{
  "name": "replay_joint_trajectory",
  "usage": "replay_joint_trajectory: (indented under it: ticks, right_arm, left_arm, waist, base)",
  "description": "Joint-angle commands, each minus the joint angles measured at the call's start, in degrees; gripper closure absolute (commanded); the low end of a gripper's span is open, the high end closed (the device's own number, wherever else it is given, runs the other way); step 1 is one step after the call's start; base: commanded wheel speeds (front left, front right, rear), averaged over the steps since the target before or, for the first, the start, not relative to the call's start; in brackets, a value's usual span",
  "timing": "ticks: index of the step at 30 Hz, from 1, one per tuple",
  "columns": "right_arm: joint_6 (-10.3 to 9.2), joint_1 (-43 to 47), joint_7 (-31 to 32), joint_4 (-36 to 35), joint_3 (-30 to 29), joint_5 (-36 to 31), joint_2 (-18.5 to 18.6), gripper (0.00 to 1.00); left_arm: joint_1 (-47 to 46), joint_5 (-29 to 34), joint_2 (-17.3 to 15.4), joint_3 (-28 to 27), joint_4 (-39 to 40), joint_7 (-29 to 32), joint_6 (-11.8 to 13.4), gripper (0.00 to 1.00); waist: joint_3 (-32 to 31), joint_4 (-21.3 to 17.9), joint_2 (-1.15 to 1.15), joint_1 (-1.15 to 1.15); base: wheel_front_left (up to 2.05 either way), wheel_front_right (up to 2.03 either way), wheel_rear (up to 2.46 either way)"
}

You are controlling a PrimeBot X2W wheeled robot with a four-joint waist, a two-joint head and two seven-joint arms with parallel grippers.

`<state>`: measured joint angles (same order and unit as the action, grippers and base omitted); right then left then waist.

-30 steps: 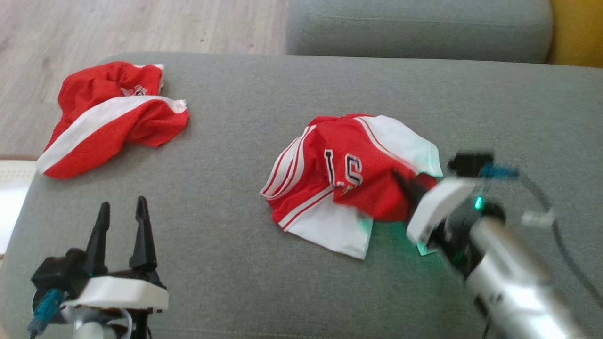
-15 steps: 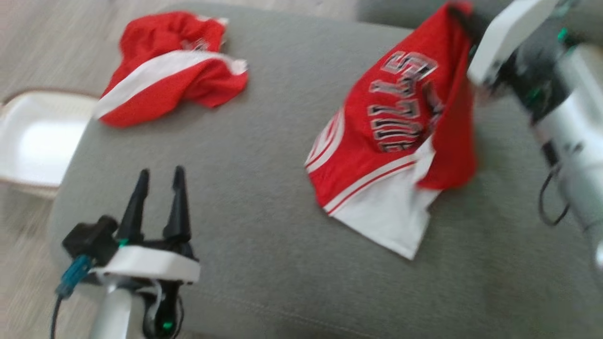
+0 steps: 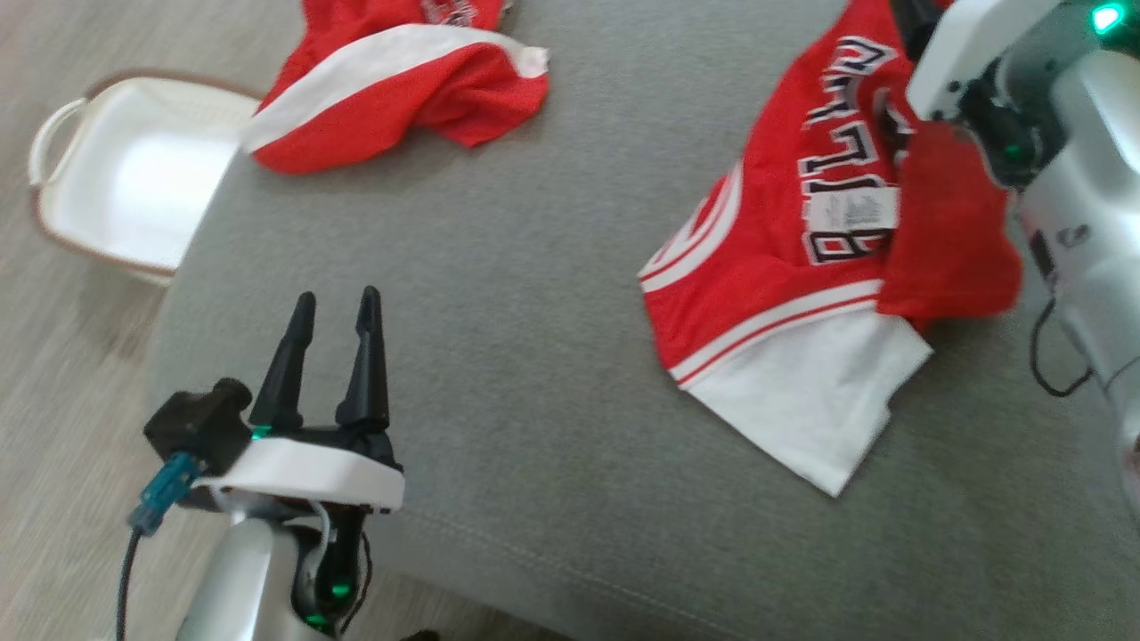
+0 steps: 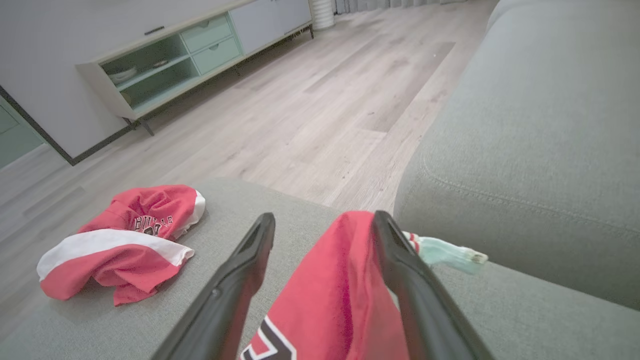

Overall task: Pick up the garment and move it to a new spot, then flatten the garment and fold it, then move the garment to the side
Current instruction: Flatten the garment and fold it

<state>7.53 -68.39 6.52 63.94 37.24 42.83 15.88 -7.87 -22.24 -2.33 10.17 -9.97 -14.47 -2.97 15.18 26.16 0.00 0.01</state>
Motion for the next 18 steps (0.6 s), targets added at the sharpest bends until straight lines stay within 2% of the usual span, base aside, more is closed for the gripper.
replay_joint_trajectory:
  ticks: [1,9,12,15,18]
  right_arm:
    - [-0.04,0.1,-3.1,-2.3,0.9,0.2,-1.0,0.0]
    - [-0.04,7.2,-19.1,-5.4,1.6,1.9,-0.7,0.0]
    - [-0.04,11.7,-21.3,-7.2,-0.2,1.5,0.5,0.0]
    - [-0.04,17.5,-21.5,-13.4,-5.6,-0.8,1.6,0.0]
    - [-0.04,25.7,-21.5,-20.1,-9.6,-4.2,0.2,0.0]
  left_arm:
    - [-2.0,1.0,-0.5,-2.9,1.5,-0.5,0.0,0.0]
    - [-0.6,3.6,-0.5,-5.7,1.7,-0.5,-0.9,0.0]
    - [0.4,4.1,-0.5,-6.0,1.8,-0.5,-1.1,0.0]
    - [1.2,4.3,-0.5,-6.3,2.0,-0.5,-1.0,0.0]
    - [1.8,4.5,-0.5,-6.2,1.9,-0.5,-1.1,0.0]
  waist:
    - [-1.6,-3.0,0.0,-0.01]
    - [-5.7,-10.7,0.0,-0.01]
    - [-7.3,-12.7,0.0,-0.01]
    - [-8.3,-14.1,0.0,-0.01]
    - [-9.0,-14.6,0.0,-0.01]
  base:
    - [0.0,0.0,0.0]
    - [0.0,0.0,0.0]
    - [0.0,0.0,0.0]
    - [0.0,0.0,0.0]
    - [0.0,0.0,0.0]
